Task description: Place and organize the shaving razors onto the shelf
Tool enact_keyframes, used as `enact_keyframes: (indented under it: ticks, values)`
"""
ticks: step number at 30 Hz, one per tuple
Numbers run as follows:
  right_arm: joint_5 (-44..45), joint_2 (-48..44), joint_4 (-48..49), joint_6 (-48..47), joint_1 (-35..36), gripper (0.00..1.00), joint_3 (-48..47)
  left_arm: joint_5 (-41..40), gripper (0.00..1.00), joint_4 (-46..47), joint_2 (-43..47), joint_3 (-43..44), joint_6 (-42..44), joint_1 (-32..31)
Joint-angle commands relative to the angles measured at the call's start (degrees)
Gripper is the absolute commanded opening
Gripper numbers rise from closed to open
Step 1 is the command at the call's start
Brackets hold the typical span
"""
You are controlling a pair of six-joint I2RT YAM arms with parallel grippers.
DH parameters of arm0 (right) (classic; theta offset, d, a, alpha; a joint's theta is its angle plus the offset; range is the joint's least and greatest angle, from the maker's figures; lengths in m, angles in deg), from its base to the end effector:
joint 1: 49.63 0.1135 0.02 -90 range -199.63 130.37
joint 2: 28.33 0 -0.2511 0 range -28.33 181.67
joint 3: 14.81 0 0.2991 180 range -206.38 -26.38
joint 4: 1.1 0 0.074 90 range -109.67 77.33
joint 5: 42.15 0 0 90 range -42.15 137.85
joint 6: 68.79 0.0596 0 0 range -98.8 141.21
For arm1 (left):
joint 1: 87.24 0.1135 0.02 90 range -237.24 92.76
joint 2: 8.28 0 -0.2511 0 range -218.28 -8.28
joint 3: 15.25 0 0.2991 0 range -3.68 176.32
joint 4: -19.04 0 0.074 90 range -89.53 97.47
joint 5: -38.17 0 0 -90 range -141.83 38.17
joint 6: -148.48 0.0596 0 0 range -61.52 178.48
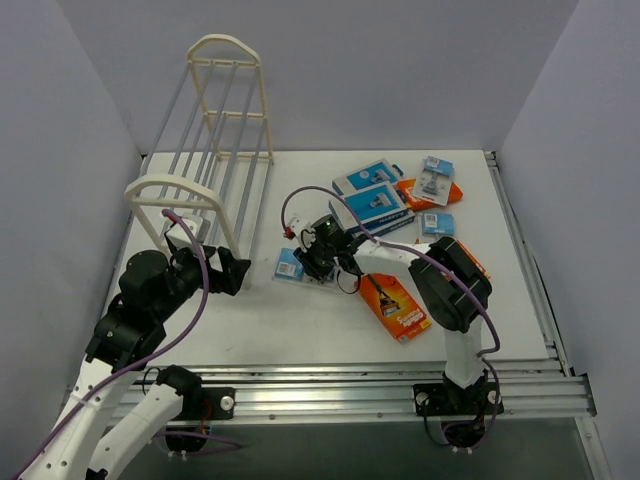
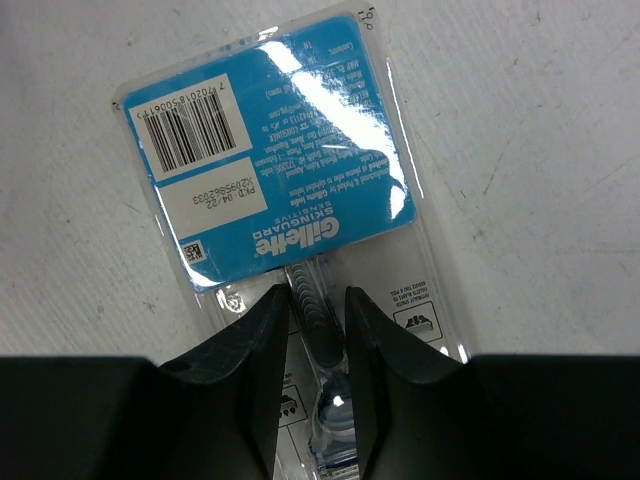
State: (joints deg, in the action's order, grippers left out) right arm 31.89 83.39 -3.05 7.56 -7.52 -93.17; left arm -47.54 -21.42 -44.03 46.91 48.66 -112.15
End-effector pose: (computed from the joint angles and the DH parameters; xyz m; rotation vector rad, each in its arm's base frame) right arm 0.3376 0.3272 0.1064 -1.1774 1.8823 0.5824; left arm 0.1918 -0.0940 0.3608 0.2954 1.8197 -0.4952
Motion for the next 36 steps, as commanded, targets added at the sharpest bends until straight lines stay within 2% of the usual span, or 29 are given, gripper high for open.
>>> enact_keyframes:
  ticks: [1, 4, 7, 9, 11, 14, 19, 28, 31, 34, 36]
  values:
    - [1.0, 2.4, -3.2, 4.4, 0.4, 0.1, -1.5, -0.5, 0.94, 2.3, 0.1, 0.6, 0.4, 0.2]
    - [0.7, 2.8, -3.6, 6.8, 0.3, 0.11, -2.7, -0.7, 0.94, 2.2, 0.1, 0.6, 0.4, 0.2]
    - [0.7, 3.4, -4.8, 9.2, 0.3, 0.21, -4.1, -0.8, 0.94, 2.3, 0.2, 0.6, 0.4, 0.2]
    - [0.6, 3.6, -5.7, 10.0, 0.4, 0.34, -5.1, -0.8, 0.94, 2.2, 0.2, 0.7, 0.4, 0.1]
    - [0.9, 3.6, -6.1, 10.1, 0.4, 0.4, -5.5, -0.9, 0.94, 2.2, 0.2, 0.6, 0.4, 0.1]
    - [2.0, 3.2, -7.6, 9.2, 0.3, 0.45, -6.2, -1.0, 0.94, 2.2, 0.3, 0.6, 0.4, 0.0]
    - [3.8, 2.4, -9.4, 7.5, -0.1, 0.47, -6.7, -1.2, 0.94, 2.0, 0.2, 0.6, 0.4, -0.3]
    - [5.4, 1.4, -11.7, 5.6, -1.4, 0.43, -4.8, -1.1, 0.94, 2.1, 0.1, 0.6, 0.5, -0.3]
    - [5.9, 1.5, -11.7, 5.2, -1.5, 0.37, -4.1, -1.3, 0.94, 2.1, 0.1, 0.6, 0.5, -0.3]
    - [5.9, 1.7, -11.7, 4.8, -1.4, 0.21, -3.6, -1.5, 0.94, 2.2, 0.2, 0.5, 0.5, -0.3]
    - [5.8, 1.8, -12.2, 4.2, -1.4, 0.14, -3.5, -1.7, 0.94, 2.2, 0.3, 0.5, 0.5, -0.3]
